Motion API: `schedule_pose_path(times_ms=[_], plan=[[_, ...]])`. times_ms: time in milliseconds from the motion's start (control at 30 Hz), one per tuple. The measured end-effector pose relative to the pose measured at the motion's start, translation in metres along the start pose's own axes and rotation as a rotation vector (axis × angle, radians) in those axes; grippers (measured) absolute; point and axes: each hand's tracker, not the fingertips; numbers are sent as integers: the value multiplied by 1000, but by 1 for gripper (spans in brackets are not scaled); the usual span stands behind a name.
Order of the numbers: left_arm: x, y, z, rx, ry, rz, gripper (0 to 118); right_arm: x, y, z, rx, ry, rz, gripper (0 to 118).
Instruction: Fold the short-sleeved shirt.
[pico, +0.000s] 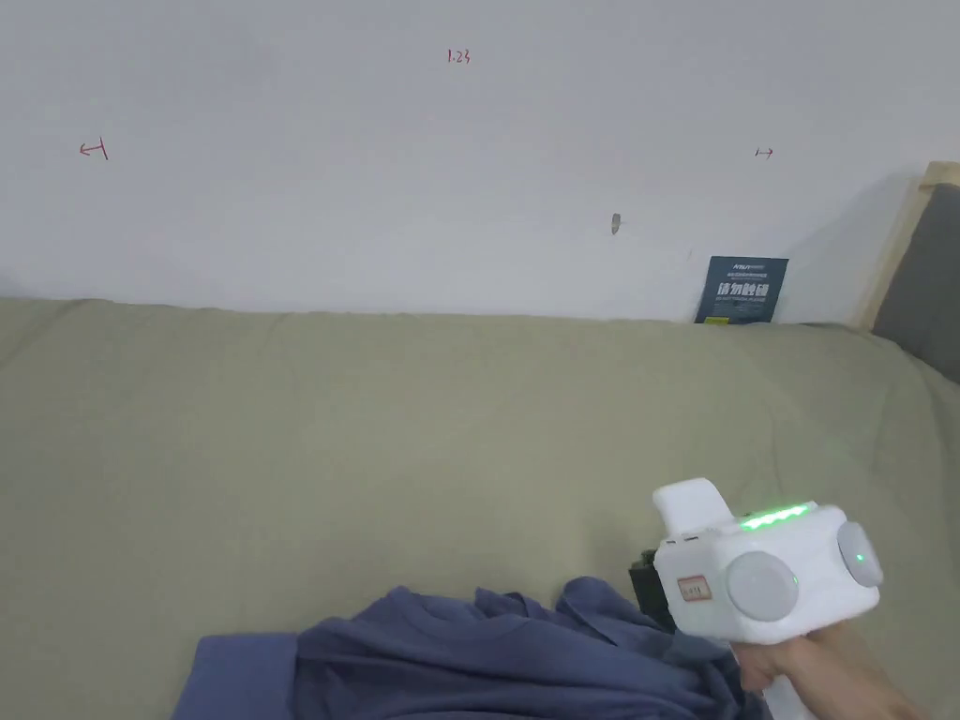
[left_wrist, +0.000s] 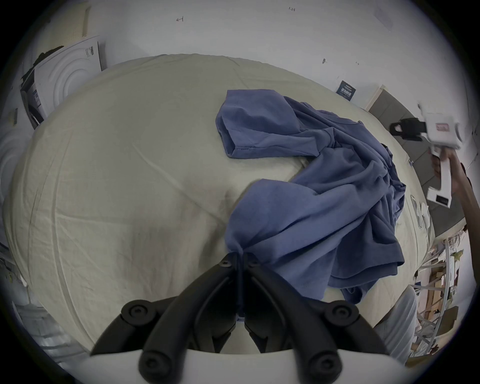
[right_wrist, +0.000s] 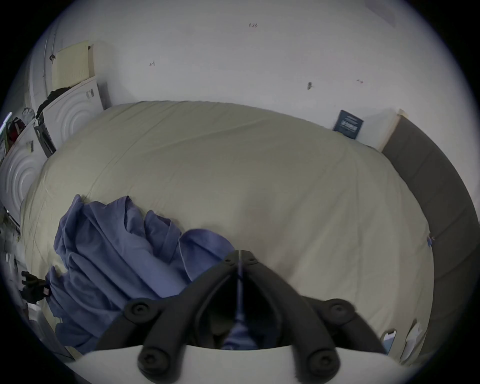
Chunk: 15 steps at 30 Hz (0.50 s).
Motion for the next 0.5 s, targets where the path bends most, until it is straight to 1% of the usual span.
schedule_pose_path(times_ms=[33,67,100,133,200,300,400,500], plan=[[0,0,0,1,-2,-2,1,-1,4,-8,-31,9,12,118],[0,0,-1,0,-2,-6,1,-2,4,-19,-78,45,15,117],[0,0,-1,0,-2,-5,1,-3,5,-26,-131,58,24,117],[0,0,-2,0,-4,-4,1,-10,3,-34,-72,50,31,117],[-1,0,-3,-1,-9,2,1,-19,3,-49,-104,22,35,117],[-3,0,-3,-3,-19,13,1,-15,15,-51,-95,40,24,117],[-6,0,-4,-5,-28,18,1,-21,24,-60,-93,19,34,117],[-6,-1,-5,-4,-27,17,1,-31,25,-72,-172,19,134,117]])
